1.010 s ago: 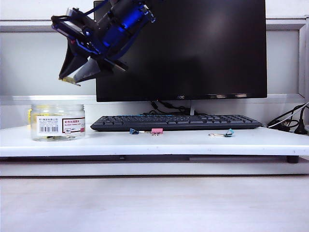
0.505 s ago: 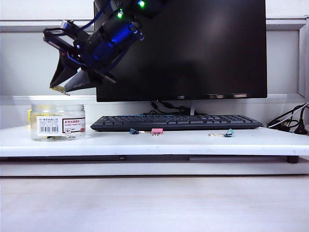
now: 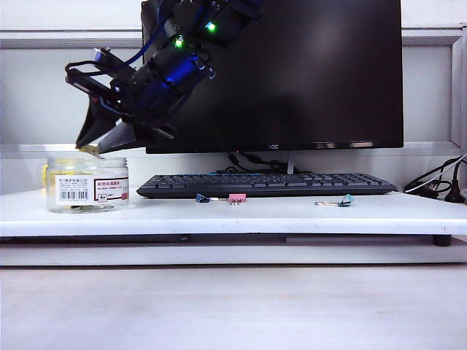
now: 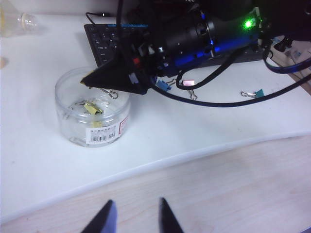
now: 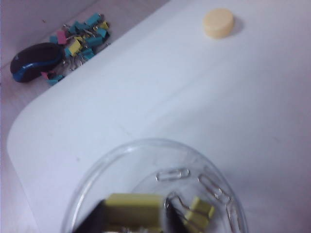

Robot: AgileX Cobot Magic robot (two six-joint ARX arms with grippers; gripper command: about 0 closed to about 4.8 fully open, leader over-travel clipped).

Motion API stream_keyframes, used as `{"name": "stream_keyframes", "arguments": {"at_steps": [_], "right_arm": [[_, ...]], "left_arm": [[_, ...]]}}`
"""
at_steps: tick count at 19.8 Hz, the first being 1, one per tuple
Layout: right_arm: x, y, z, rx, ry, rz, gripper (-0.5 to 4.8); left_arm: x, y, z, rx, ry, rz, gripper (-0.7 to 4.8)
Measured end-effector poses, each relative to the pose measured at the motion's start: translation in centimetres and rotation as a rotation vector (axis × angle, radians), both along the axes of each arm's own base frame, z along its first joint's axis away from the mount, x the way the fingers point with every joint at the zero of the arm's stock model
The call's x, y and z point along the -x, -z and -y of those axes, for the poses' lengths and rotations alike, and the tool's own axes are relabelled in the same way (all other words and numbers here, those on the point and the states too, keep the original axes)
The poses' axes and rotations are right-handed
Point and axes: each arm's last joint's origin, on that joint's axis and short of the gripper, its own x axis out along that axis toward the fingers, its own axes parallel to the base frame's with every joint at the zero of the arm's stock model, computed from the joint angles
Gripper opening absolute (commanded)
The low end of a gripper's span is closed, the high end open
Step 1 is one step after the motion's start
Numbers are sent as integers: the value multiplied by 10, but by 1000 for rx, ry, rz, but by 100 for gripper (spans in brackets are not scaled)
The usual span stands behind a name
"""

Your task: Pick up the clips with the largest number of clips of the same color on the table and place them in a round transparent plastic box.

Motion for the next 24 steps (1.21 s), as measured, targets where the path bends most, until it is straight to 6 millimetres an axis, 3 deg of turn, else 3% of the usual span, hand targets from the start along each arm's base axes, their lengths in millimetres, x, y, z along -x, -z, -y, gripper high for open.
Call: {"name": "stream_keyframes", "arguments": {"at_steps": [10, 12, 14, 16, 17, 20, 21, 24], "right_arm": [[-1, -2, 0, -8, 0, 11, 180], [-5, -11, 5, -11, -3, 28, 180], [-7, -33, 17, -16, -3, 76, 180], [-6, -78, 38, -60, 16, 185, 180], [-2, -108, 56, -95, 45, 246, 180], [7, -161, 98, -149, 108, 343, 180], [15, -183, 129, -118, 148, 368, 180], [33, -214, 176, -61, 199, 405, 180]], "left_arm": [[0, 0, 0, 0, 0, 0, 122], [0, 0, 0, 0, 0, 0, 122], [0, 0, 0, -2, 0, 3, 122], [0, -3, 0, 3, 2, 34, 122], [-1, -7, 0, 15, 3, 77, 122], [-3, -16, 1, 20, 5, 180, 122], [-3, -22, 1, -2, 7, 261, 122], [-2, -33, -1, -45, -37, 352, 122]]}}
